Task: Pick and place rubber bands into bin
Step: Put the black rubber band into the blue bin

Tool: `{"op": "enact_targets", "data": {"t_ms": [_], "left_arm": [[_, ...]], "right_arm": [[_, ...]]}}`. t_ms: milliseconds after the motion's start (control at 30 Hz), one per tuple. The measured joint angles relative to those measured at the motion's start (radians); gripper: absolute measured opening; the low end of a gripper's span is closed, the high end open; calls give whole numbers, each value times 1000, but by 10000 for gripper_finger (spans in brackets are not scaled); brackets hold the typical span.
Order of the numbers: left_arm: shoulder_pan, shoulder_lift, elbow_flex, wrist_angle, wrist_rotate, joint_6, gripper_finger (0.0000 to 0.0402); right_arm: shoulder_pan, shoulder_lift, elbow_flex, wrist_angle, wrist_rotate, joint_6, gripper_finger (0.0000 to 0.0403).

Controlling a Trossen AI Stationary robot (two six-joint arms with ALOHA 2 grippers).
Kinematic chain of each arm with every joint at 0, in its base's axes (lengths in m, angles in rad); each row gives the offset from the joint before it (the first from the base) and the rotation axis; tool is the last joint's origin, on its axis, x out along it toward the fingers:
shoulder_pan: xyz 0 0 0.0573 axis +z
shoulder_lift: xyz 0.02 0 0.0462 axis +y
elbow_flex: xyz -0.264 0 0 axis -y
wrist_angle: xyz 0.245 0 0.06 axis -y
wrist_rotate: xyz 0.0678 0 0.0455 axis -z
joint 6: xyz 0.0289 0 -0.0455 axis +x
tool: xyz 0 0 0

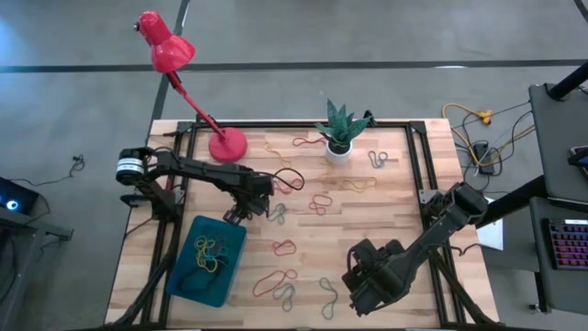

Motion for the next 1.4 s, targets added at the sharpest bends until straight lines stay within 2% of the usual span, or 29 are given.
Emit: {"op": "enact_targets", "data": {"t_ms": [367, 500, 733, 800, 900, 1033, 1200, 1300, 1400], "left_arm": [[0, 0, -16, -3, 8, -3, 182], [0, 0, -17, -2, 8, -2, 135], [0, 0, -17, 20, 20, 0, 16], [0, 0, -15, 36, 17, 0, 6], [0, -2, 15, 10, -48, -8, 3], [0, -47, 121, -157, -64, -48, 1], [-40, -142, 316, -502, -38, -209, 0], [-78, -206, 413, -674, 65, -379, 0], [-143, -284, 431, -685, 215, -570, 0]], "right_arm": [[0, 0, 0, 3, -2, 0, 198], [0, -1, 0, 2, -2, 1, 198], [0, -1, 0, 1, -2, 1, 198], [0, -1, 0, 0, -2, 1, 198], [0, -1, 0, 0, -2, -2, 198], [-1, -1, 0, -1, -3, -19, 198], [-6, -2, 0, -2, -1, -27, 198], [-12, -2, 0, -2, 15, -48, 198], [-25, -2, 0, -1, 17, -89, 198]]}}
